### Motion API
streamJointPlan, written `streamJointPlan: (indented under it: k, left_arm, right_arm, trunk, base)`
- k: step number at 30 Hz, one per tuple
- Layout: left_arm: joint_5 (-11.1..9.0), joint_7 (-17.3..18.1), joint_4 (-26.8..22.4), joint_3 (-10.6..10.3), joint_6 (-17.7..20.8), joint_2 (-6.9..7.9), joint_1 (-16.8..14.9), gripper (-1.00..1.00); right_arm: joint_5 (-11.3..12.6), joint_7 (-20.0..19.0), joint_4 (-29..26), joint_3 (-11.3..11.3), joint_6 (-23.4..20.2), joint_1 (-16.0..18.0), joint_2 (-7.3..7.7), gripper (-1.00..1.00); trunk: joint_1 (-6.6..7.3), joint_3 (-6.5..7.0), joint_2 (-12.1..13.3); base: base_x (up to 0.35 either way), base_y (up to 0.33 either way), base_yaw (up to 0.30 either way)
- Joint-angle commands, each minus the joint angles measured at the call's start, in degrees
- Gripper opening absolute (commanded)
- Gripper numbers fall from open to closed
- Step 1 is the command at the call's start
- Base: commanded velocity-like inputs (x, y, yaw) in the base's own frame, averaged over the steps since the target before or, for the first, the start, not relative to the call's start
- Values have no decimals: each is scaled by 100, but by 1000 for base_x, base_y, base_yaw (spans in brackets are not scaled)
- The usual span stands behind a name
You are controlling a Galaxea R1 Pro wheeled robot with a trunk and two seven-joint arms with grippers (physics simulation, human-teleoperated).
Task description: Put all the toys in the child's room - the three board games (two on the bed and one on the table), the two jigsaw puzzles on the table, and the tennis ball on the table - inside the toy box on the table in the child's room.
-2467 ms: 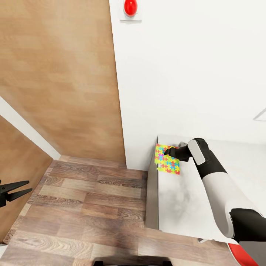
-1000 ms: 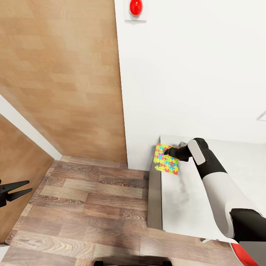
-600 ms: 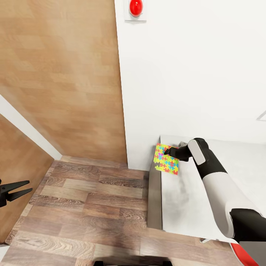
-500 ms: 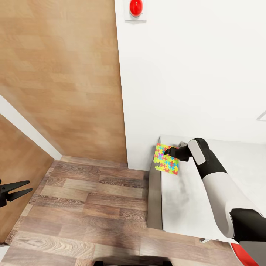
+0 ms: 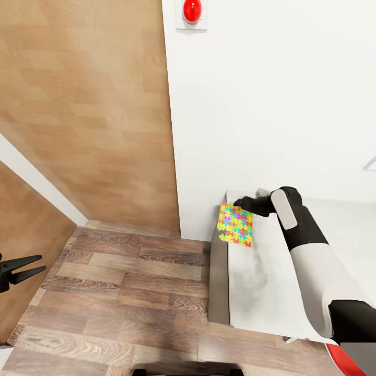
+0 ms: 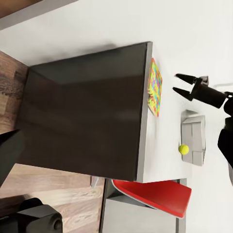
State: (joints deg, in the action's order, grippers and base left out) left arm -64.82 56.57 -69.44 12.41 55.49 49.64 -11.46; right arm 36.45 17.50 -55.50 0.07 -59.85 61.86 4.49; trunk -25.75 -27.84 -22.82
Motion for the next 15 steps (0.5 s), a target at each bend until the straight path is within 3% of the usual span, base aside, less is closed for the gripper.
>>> streamJointPlan:
  k: [1,11,15]
  left_arm:
    - [-4,12,1,-1,24,2,-1,100]
    - [-4,12,3,-1,24,2,2,100]
    - [-4,12,2,-1,24,2,1,100]
  right_arm:
    - [66,53,-81,4,-15,-3,7,100]
    - [122,17,-450,0,-15,-41,39,100]
    - [452,-168,-806,-12,-15,-119,62,100]
  trunk:
    - [-3,-9,-10]
    - [-3,-9,-10]
    - [-3,-3,-10]
  base:
    - [0,0,0]
    - [0,0,0]
    - [0,0,0]
